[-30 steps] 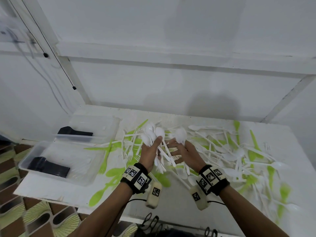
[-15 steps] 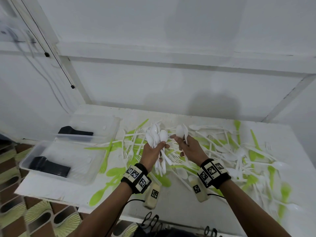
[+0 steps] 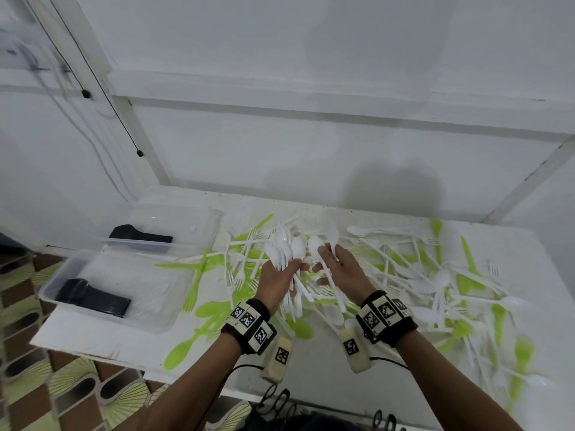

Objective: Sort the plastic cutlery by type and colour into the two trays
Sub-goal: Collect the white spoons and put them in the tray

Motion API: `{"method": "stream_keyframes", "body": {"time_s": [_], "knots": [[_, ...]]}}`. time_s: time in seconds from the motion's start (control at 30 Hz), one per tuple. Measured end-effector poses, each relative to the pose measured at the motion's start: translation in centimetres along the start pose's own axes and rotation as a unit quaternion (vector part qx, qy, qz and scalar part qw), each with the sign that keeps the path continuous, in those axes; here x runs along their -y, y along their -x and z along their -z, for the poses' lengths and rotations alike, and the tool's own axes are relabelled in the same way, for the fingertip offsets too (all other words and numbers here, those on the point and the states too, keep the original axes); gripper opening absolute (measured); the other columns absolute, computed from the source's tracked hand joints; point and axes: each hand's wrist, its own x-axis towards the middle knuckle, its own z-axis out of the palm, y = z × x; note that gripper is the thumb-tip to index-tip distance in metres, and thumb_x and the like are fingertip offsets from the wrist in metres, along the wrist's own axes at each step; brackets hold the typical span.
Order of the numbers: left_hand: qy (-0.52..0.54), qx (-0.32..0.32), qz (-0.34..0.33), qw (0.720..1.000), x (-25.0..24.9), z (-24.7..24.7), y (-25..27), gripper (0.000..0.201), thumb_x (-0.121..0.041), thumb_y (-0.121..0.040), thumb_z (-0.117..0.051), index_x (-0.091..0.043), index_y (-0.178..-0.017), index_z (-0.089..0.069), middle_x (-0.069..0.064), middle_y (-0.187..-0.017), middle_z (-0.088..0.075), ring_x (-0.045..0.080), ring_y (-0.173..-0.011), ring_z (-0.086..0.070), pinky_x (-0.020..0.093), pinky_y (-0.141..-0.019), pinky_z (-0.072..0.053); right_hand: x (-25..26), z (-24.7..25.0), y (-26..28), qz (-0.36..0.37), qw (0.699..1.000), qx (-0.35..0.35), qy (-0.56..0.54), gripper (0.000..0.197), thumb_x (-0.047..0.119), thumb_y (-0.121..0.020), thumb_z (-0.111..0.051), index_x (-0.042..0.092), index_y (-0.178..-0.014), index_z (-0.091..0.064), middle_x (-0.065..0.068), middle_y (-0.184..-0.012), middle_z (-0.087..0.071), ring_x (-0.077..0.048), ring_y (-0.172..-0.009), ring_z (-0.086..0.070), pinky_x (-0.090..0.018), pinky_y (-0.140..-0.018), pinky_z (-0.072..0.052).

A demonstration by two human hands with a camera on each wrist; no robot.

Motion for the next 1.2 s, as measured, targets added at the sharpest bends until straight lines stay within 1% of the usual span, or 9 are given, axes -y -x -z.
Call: {"method": "stream_keyframes", "body": {"time_s": [0.17, 0.37, 0.5, 0.6, 0.73, 0.8, 0.9, 1.07, 1.2], "knots": [[-0.036, 0.020, 0.005, 0.999, -0.1, -0.5, 0.3, 0.022, -0.019, -0.097, -0.067, 0.001, -0.095, -0.075, 0.012, -0.079, -0.075, 0.027, -0.055, -0.051, 0.028, -0.046, -0.043, -1.0, -1.3, -0.2, 0.011, 0.998, 0.004, 0.058, 0.031, 0.038, -0.108, -0.044, 0.014, -0.113, -0.064, -0.001, -0.098, -0.073, -0.015, -0.091, -0.071, -0.031, -0.075, -0.058], [-0.041, 0.028, -0.004, 0.999, 0.4, -0.4, 0.5, 0.029, -0.029, -0.095, -0.073, 0.000, -0.093, -0.072, 0.003, -0.058, -0.058, 0.016, -0.049, -0.052, 0.025, -0.044, -0.042, -2.4, -2.0, -0.3, 0.035, 0.991, -0.077, 0.104, 0.017, 0.035, -0.105, -0.053, 0.021, -0.107, -0.063, 0.008, -0.076, -0.063, -0.008, -0.069, -0.060, -0.034, -0.070, -0.053], [-0.027, 0.021, -0.011, 0.999, 0.3, -0.6, 0.5, 0.021, -0.020, -0.091, -0.076, -0.002, -0.103, -0.074, -0.004, -0.068, -0.072, 0.009, -0.056, -0.065, 0.021, -0.048, -0.046, -2.7, -2.2, -0.4, 0.036, 0.989, -0.093, 0.113, 0.023, 0.039, -0.102, -0.056, 0.029, -0.119, -0.068, 0.013, -0.092, -0.066, -0.012, -0.086, -0.064, -0.035, -0.082, -0.053], [-0.056, -0.013, -0.008, 0.998, 0.5, -0.6, 0.1, 0.019, -0.021, -0.093, -0.073, -0.002, -0.099, -0.075, 0.003, -0.072, -0.074, 0.014, -0.058, -0.067, 0.022, -0.048, -0.047, -1.6, -2.2, 0.2, 0.010, 0.992, -0.083, 0.094, 0.024, 0.046, -0.106, -0.045, 0.033, -0.104, -0.065, 0.014, -0.086, -0.063, -0.011, -0.083, -0.061, -0.036, -0.081, -0.051], [-0.061, -0.026, -0.007, 0.998, 0.6, -0.8, -0.1, 0.024, -0.020, -0.094, -0.070, 0.004, -0.095, -0.073, 0.021, -0.082, -0.074, 0.023, -0.060, -0.065, 0.026, -0.045, -0.046, -1.5, -2.3, 0.1, -0.009, 0.993, -0.074, 0.090, 0.042, 0.047, -0.104, -0.036, 0.015, -0.090, -0.059, -0.005, -0.090, -0.059, -0.019, -0.080, -0.055, -0.043, -0.082, -0.050], [-0.068, -0.029, -0.013, 0.997, 0.7, -0.9, -0.2, 0.027, -0.021, -0.094, -0.069, 0.006, -0.093, -0.071, 0.023, -0.082, -0.072, 0.024, -0.056, -0.062, 0.026, -0.044, -0.045, -2.4, -2.3, -0.1, 0.033, 0.985, -0.069, 0.157, 0.037, 0.036, -0.107, -0.038, 0.013, -0.110, -0.066, -0.007, -0.102, -0.063, -0.025, -0.092, -0.060, -0.048, -0.092, -0.052], [-0.064, -0.038, -0.015, 0.997, 0.7, -1.0, -0.3, 0.029, -0.022, -0.094, -0.071, 0.007, -0.090, -0.070, 0.020, -0.071, -0.068, 0.023, -0.051, -0.058, 0.026, -0.043, -0.045, -3.0, -2.2, 0.2, 0.098, 0.971, -0.086, 0.200, 0.041, 0.025, -0.105, -0.053, 0.021, -0.146, -0.053, -0.003, -0.110, -0.068, -0.018, -0.097, -0.064, -0.031, -0.093, -0.051], [-0.033, -0.023, 0.000, 0.999, 0.8, -0.8, -0.2, 0.027, -0.022, -0.094, -0.072, 0.005, -0.093, -0.071, 0.014, -0.065, -0.064, 0.023, -0.050, -0.058, 0.027, -0.043, -0.044, -3.4, -2.5, 1.2, 0.094, 0.983, -0.116, 0.103, 0.041, 0.017, -0.099, -0.066, 0.023, -0.139, -0.061, -0.005, -0.089, -0.068, -0.020, -0.073, -0.070, -0.023, -0.061, -0.060], [-0.005, -0.001, 0.001, 1.000, 0.7, -0.7, 0.3, 0.024, -0.032, -0.092, -0.075, -0.009, -0.099, -0.076, 0.013, -0.078, -0.074, 0.026, -0.064, -0.068, 0.033, -0.053, -0.051, -3.7, -2.7, 1.2, 0.133, 0.951, -0.141, 0.239, 0.036, 0.021, -0.102, -0.059, 0.014, -0.137, -0.063, -0.005, -0.093, -0.065, -0.019, -0.079, -0.065, -0.031, -0.082, -0.055]]}}
